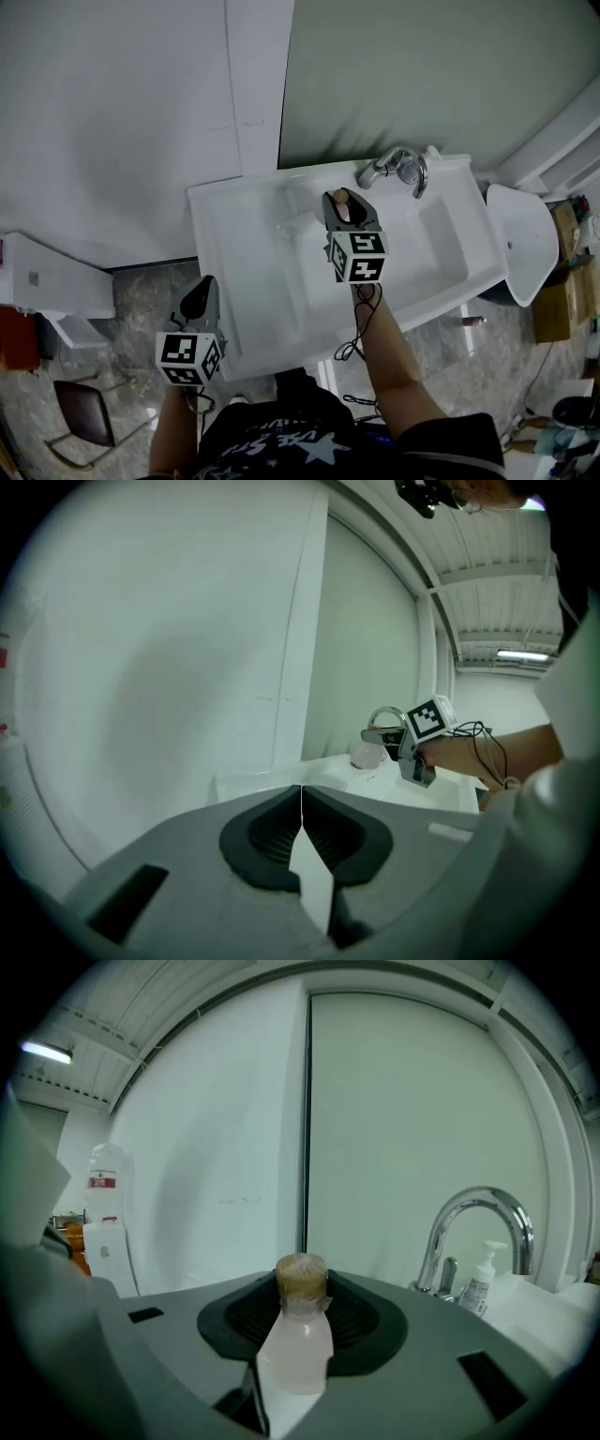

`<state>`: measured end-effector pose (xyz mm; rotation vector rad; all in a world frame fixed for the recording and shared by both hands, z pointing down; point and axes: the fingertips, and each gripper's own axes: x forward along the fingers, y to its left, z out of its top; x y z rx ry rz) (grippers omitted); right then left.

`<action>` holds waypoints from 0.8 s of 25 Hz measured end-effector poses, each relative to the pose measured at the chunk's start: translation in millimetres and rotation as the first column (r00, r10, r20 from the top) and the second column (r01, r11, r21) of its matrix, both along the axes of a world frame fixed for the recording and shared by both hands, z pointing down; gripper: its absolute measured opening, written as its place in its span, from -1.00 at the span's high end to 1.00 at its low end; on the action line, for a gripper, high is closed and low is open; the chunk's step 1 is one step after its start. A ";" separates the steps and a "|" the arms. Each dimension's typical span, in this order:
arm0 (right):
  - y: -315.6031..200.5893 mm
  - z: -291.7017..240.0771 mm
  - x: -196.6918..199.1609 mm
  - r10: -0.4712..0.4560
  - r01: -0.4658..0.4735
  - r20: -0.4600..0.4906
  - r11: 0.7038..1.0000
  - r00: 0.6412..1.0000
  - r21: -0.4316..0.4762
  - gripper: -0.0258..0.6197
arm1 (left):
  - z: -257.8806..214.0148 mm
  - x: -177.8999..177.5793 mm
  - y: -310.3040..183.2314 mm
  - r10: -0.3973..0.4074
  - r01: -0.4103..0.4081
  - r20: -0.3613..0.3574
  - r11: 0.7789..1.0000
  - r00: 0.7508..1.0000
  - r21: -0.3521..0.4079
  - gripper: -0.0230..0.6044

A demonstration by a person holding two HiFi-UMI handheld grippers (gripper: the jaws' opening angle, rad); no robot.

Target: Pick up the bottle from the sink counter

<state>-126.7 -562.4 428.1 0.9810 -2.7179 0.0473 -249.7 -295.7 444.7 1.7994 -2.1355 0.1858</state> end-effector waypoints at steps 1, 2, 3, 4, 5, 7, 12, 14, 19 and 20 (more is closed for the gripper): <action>8.9 -4.7 3.9 0.005 -0.005 0.003 1.000 1.000 0.002 0.47 | -2.9 1.0 5.2 0.008 -0.008 0.001 1.000 1.000 0.009 0.86; 18.1 -9.3 7.9 0.010 -0.010 0.005 1.000 1.000 0.004 0.48 | -5.7 2.3 10.6 0.016 -0.017 0.001 1.000 1.000 0.018 0.86; 27.8 -13.5 12.1 0.015 -0.015 0.008 1.000 1.000 0.006 0.48 | -8.4 4.2 16.2 0.025 -0.025 0.002 0.999 1.000 0.026 0.86; 37.9 -17.5 16.5 0.019 -0.020 0.013 1.000 1.000 0.007 0.47 | -10.8 6.5 22.1 0.034 -0.035 0.004 0.999 0.999 0.034 0.86; 48.2 -21.1 21.2 0.024 -0.024 0.020 1.000 1.000 0.007 0.48 | -12.8 9.3 28.2 0.045 -0.045 0.006 0.998 0.999 0.039 0.86; 69.3 -27.7 31.3 0.034 -0.034 0.032 0.999 0.999 0.006 0.48 | -15.0 15.9 40.5 0.066 -0.066 0.010 0.997 0.998 0.047 0.86; 126.3 -40.0 56.5 0.059 -0.060 0.051 0.998 0.997 0.017 0.48 | -15.1 33.5 75.9 0.120 -0.121 0.011 0.991 0.993 0.065 0.86; 149.6 -44.5 65.0 0.068 -0.070 0.059 0.997 0.996 0.025 0.47 | -15.1 39.0 92.1 0.139 -0.139 0.011 0.988 0.990 0.073 0.86; 208.7 -51.1 85.1 0.097 -0.100 0.069 0.994 0.993 0.035 0.47 | -14.5 52.3 136.9 0.184 -0.184 0.009 0.979 0.983 0.087 0.86; 221.1 -51.7 88.2 0.101 -0.104 0.069 0.994 0.992 0.036 0.48 | -14.8 54.3 146.4 0.193 -0.193 0.011 0.977 0.981 0.090 0.86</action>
